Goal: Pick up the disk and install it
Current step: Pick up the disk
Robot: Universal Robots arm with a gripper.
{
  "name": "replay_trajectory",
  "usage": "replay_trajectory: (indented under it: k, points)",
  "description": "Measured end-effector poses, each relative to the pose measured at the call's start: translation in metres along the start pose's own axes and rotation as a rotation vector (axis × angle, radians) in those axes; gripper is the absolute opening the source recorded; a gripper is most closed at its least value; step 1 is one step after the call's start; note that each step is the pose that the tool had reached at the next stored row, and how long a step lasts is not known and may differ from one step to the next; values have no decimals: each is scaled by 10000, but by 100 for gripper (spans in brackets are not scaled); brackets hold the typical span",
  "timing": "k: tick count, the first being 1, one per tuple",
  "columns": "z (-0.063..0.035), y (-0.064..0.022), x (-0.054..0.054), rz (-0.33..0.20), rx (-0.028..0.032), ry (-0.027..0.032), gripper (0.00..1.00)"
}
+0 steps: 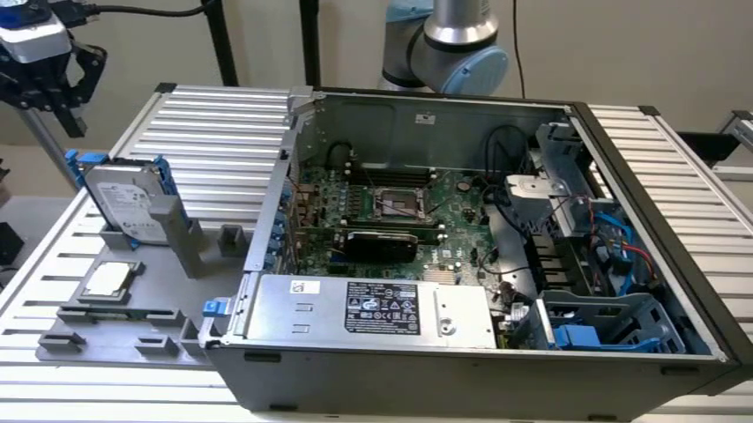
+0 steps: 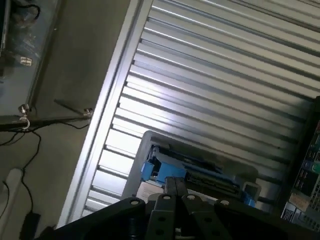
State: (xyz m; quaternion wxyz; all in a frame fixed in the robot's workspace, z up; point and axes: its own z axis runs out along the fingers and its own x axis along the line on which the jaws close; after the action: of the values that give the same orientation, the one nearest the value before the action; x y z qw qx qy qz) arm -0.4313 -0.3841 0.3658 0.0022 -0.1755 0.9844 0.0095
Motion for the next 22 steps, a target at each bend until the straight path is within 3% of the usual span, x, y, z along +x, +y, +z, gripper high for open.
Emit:
replay_trajectory:
  k: [22]
  points:
    - [30, 0, 0, -4005, -27, 62, 0]
